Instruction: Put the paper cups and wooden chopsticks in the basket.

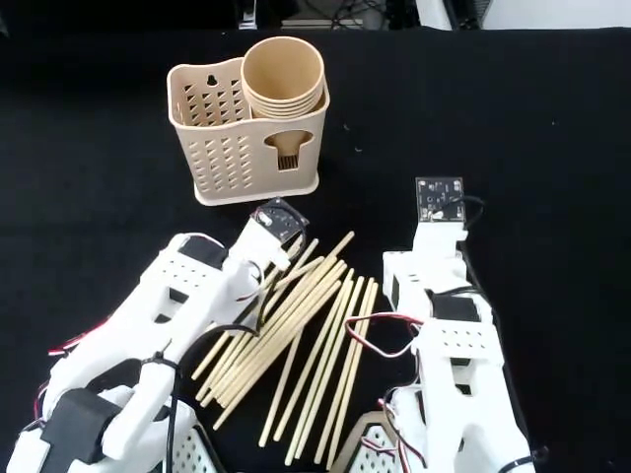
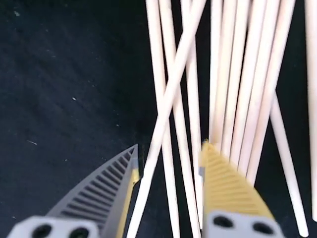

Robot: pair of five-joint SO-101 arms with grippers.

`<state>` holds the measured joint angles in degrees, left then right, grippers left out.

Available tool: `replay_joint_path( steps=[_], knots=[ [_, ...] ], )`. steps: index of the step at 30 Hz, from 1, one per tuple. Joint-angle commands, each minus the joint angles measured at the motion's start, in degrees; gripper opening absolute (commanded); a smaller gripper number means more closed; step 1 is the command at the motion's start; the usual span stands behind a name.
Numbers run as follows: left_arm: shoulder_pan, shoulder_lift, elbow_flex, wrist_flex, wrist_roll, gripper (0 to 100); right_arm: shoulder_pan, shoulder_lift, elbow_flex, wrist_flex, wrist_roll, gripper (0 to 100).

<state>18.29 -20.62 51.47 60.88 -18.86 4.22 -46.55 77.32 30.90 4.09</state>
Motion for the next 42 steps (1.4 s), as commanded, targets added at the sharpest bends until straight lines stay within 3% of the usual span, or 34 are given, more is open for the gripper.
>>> replay_joint_path(
  steps=[1,6,11,19,27,30,36,42],
  knots=[
    [-0.1,-1.3,1.5,-4.0,0.6,22,0.4,-0.7,-0.1,-1.1,0.6,1.2],
    [-0.1,-1.3,8.3,-13.1,0.7,21,0.4,-1.0,0.3,-1.2,0.7,1.2],
    [0.1,-1.7,9.0,-11.5,0.7,21,0.4,-0.8,0.3,-1.7,0.7,1.2],
    [10.9,-1.7,8.7,-8.2,4.0,21,0.4,-0.8,1.5,-4.0,0.7,1.2],
    [10.5,-1.2,7.0,-8.2,5.1,21,0.5,-0.8,1.5,-4.0,0.7,1.2],
    [7.4,-1.2,7.0,-8.2,5.0,21,0.5,-0.8,1.5,-4.0,0.7,1.2],
    [2.4,-1.2,6.9,-8.2,4.7,5,0.5,-0.7,1.5,-4.0,0.7,1.2],
    [2.6,-1.7,7.0,-7.8,4.7,4,0.5,-0.7,1.6,-4.0,0.7,1.2]
  ],
)
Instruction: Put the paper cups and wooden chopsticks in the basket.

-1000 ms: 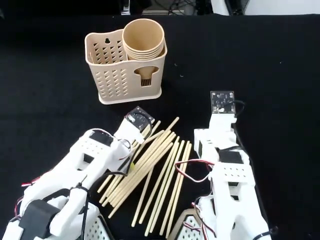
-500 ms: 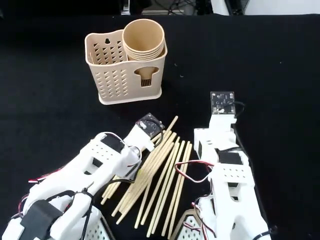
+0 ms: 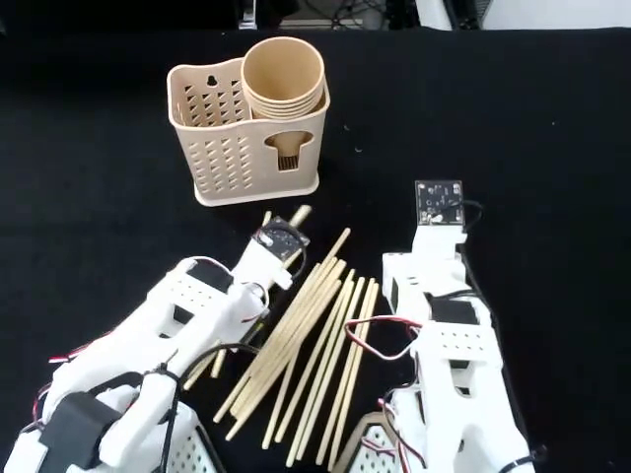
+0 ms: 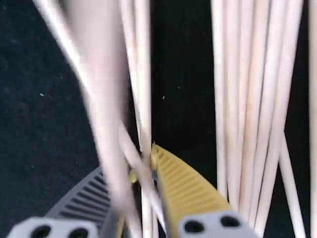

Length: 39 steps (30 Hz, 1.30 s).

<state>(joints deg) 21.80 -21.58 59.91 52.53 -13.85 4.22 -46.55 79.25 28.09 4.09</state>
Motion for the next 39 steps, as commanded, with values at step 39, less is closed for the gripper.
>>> replay_joint_path(
  steps=[39],
  knots=[
    [-13.8,-0.2,-13.1,5.2,-24.2,12,0.4,-0.7,-0.3,-1.1,0.7,1.2]
  ],
)
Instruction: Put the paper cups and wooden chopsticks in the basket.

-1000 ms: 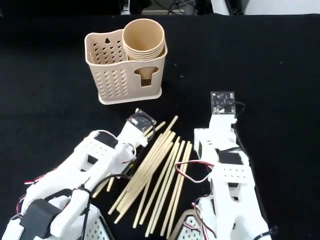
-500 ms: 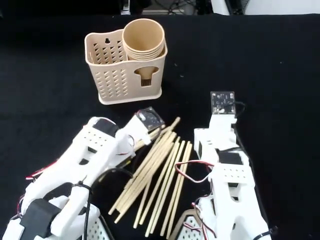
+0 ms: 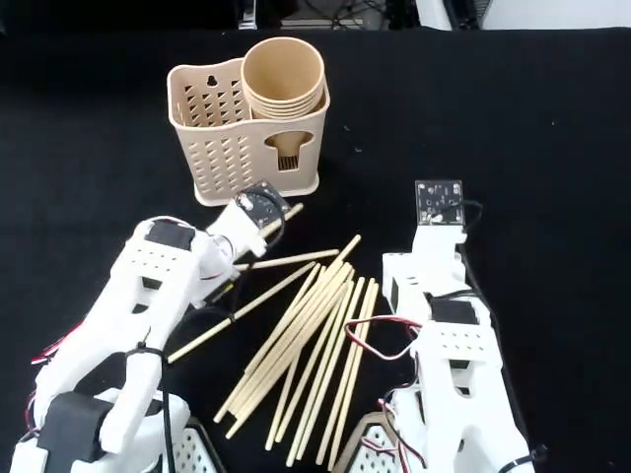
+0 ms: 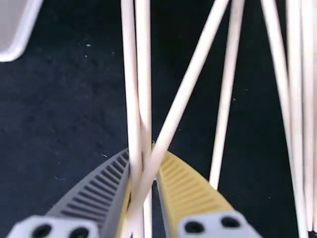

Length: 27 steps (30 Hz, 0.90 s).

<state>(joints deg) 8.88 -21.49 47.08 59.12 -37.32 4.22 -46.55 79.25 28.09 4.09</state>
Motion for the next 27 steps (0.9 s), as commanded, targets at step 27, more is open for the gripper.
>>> replay_joint_path(
  steps=[27],
  knots=[
    [-4.4,-0.2,7.2,-8.5,-0.7,18,0.4,-0.7,-0.3,-1.1,0.7,1.2]
  ],
)
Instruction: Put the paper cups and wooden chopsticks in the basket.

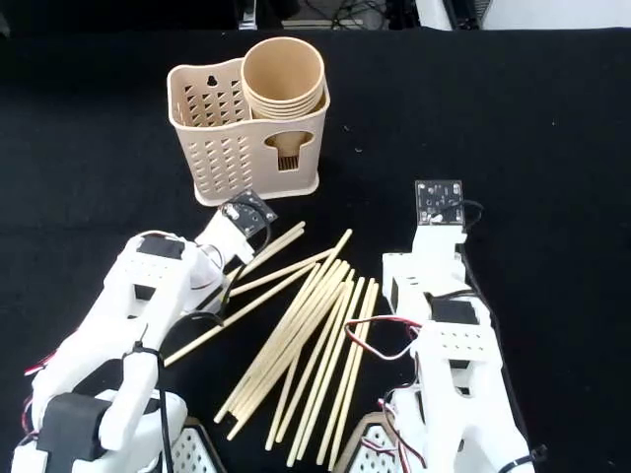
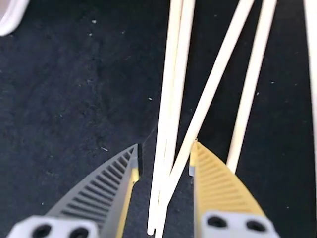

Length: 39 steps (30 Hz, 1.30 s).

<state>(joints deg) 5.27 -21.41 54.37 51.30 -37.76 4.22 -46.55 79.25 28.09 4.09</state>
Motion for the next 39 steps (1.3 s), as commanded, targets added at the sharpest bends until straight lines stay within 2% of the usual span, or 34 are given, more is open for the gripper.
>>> replay_joint_path(
  steps=[1,11,20,22,26,35,39],
  knots=[
    [-0.7,-0.3,-0.1,-0.5,-0.3,18,0.4,-0.7,-0.3,-1.1,0.7,1.2],
    [4.6,4.7,2.9,-0.7,-0.2,18,0.4,-0.7,-0.3,-1.1,0.7,1.2],
    [5.0,9.1,-0.7,-0.2,0.2,18,0.4,-0.7,-0.3,-1.1,0.7,1.2],
    [5.0,9.1,-0.7,-0.2,0.2,15,0.4,-0.7,-0.3,-1.1,0.7,1.2],
    [5.0,9.1,-0.7,-0.2,0.2,3,0.4,-0.7,-0.3,-1.1,0.7,1.2],
    [5.1,9.1,-0.6,-0.1,0.2,4,0.4,-0.7,-0.3,-1.2,0.7,1.2],
    [5.1,9.1,-2.7,4.6,0.2,3,0.4,-0.7,-0.3,-1.2,0.7,1.2]
  ],
)
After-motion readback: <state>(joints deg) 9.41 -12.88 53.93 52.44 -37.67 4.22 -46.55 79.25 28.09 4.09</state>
